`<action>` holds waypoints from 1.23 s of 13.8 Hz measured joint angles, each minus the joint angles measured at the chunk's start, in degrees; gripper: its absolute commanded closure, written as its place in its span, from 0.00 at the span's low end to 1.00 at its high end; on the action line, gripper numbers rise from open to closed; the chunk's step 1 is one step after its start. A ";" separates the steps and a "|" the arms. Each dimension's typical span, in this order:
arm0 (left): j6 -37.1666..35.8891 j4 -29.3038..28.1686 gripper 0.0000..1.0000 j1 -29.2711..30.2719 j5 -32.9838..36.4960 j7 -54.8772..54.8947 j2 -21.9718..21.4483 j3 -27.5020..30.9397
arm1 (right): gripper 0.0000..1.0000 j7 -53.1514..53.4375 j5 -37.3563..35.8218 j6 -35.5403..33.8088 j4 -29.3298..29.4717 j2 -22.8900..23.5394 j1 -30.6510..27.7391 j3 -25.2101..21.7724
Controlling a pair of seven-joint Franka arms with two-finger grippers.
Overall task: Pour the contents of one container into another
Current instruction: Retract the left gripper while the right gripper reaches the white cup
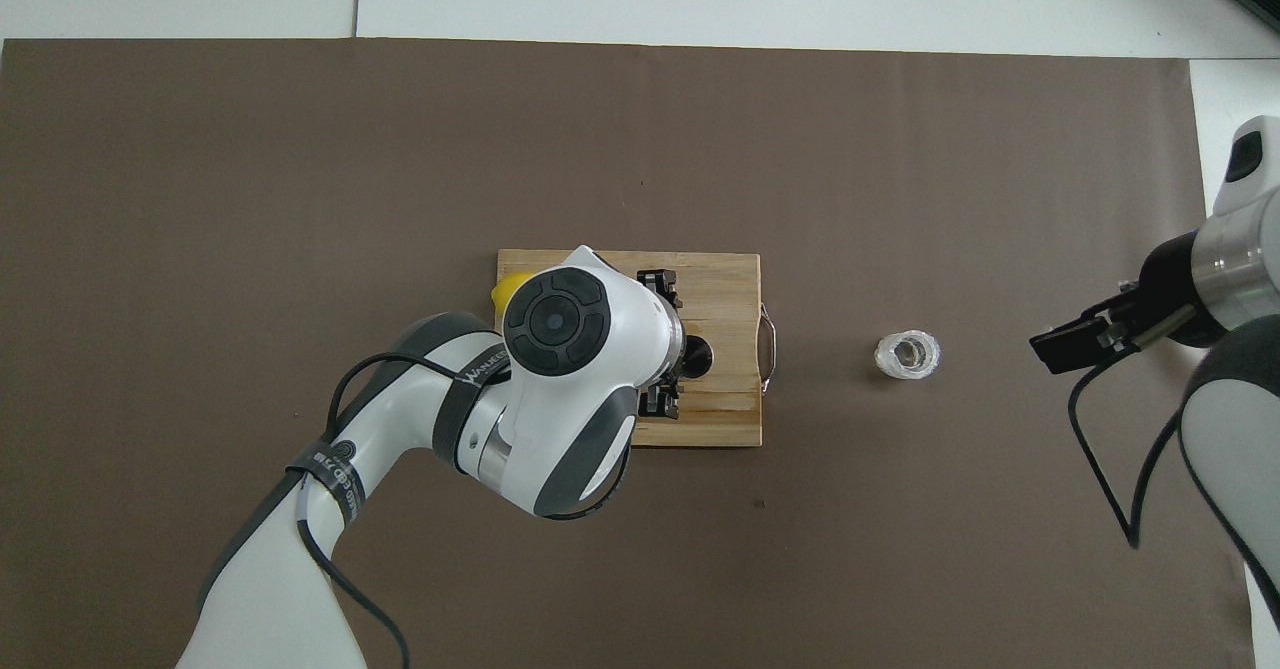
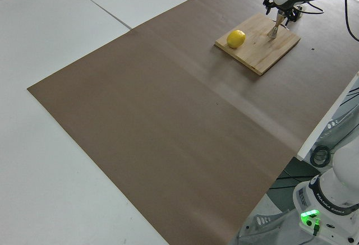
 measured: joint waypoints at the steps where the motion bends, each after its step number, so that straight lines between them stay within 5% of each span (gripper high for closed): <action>1: -1.75 0.24 0.00 0.59 0.04 2.21 -0.99 0.11 | 0.00 -3.06 0.07 1.55 -1.89 -0.66 -0.01 -0.01; 10: -13.03 0.28 0.00 10.78 7.31 28.26 -7.66 0.73 | 0.00 -38.07 11.64 17.76 -16.91 -1.13 -4.45 -0.40; 17: -22.99 0.08 0.00 20.91 8.14 57.64 -15.25 0.82 | 0.00 -59.60 24.83 31.09 -26.84 4.89 -7.00 -0.52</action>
